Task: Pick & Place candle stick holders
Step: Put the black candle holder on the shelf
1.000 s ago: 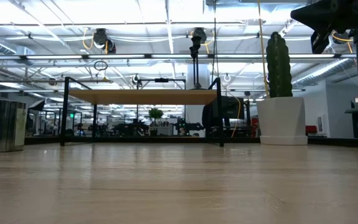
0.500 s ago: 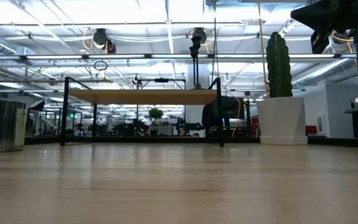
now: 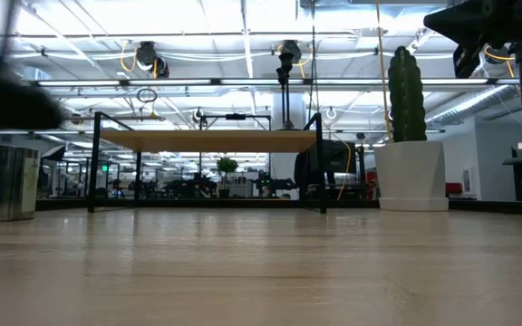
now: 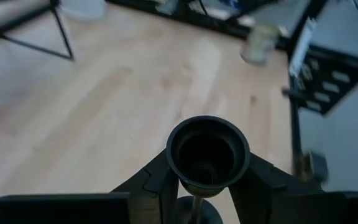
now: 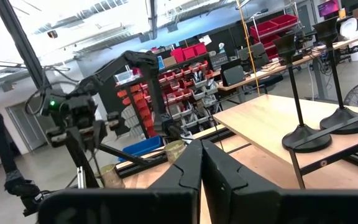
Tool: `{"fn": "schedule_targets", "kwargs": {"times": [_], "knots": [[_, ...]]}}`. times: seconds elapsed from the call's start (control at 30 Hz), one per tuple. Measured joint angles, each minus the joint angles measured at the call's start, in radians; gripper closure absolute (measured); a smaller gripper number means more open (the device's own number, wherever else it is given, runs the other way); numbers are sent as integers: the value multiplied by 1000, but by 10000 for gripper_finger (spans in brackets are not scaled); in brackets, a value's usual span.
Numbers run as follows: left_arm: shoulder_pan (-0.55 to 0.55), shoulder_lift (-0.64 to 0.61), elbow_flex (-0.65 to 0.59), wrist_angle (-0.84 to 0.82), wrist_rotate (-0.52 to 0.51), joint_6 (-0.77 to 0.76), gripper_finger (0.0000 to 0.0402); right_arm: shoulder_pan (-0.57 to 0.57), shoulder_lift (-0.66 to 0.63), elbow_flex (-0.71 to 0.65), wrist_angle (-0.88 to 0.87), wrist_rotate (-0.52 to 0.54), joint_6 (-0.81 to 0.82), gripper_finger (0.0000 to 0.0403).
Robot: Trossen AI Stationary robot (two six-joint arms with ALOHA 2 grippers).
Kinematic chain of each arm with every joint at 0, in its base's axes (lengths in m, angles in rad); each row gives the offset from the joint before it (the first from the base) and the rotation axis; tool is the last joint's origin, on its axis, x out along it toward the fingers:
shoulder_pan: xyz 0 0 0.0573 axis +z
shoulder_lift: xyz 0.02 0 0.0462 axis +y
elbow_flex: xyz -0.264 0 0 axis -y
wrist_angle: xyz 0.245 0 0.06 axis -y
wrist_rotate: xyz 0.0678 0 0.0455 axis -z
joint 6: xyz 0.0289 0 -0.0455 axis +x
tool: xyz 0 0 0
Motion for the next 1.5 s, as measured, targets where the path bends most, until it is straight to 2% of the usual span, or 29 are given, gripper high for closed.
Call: {"fn": "schedule_targets", "kwargs": {"times": [0.2,0.5,0.7,1.1,1.3,1.5], "knots": [[126,-62,0,114,-8,166,288,0,0,0,0,0,0,403],[328,-81,0,437,2,520,272,0,0,0,0,0,0,403],[449,-81,0,626,2,700,285,0,0,0,0,0,0,403],[672,-81,0,849,4,906,272,0,0,0,1,-1,0,403],[790,-81,0,956,6,1012,286,0,0,0,8,-1,0,403],[933,-81,0,980,121,1014,276,0,0,0,8,-1,0,403]]}}
